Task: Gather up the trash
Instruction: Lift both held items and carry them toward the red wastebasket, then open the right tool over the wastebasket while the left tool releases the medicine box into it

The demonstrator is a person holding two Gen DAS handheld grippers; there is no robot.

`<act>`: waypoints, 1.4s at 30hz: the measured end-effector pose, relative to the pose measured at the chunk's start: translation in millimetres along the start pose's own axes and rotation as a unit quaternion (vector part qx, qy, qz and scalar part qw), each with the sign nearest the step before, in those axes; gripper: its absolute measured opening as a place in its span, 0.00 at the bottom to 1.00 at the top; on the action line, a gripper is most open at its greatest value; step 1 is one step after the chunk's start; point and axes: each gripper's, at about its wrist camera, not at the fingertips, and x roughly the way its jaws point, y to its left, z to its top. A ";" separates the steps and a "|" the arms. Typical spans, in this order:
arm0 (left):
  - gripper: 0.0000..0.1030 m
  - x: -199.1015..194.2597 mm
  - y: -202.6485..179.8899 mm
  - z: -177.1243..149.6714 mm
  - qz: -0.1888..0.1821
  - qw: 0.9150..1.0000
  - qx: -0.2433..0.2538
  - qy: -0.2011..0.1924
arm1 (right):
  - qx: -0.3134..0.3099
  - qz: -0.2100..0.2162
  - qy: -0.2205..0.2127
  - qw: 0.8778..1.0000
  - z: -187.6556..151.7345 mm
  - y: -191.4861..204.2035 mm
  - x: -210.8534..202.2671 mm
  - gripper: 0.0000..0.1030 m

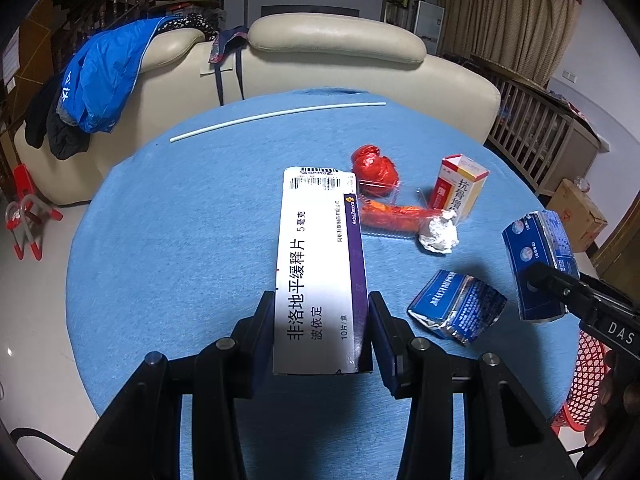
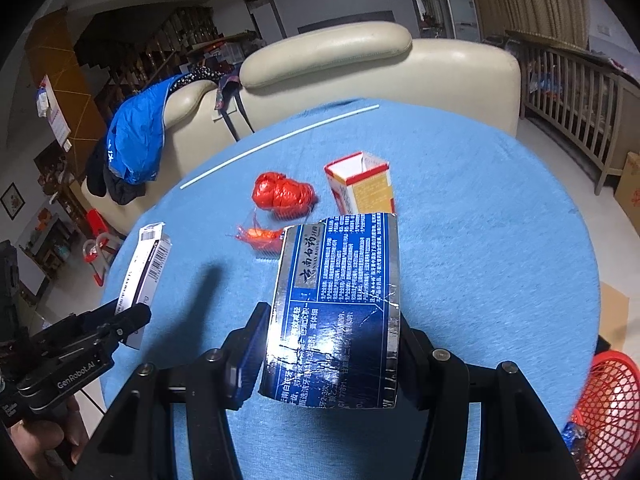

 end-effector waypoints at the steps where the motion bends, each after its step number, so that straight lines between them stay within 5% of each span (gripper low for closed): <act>1: 0.45 -0.4 -1.8 0.2 -0.001 1.000 0.002 0.000 | 0.000 -0.002 -0.003 1.000 0.1 -1.1 -2.6 0.57; 23: 0.45 -11.2 -80.8 4.3 -0.044 0.996 0.073 -0.010 | 0.073 -0.074 -0.029 0.994 -30.6 -88.0 -62.0 0.57; 42: 0.45 -24.0 -191.7 -6.3 -0.115 0.977 0.180 -0.014 | 0.168 -0.171 -0.038 0.970 -86.9 -196.9 -134.0 0.57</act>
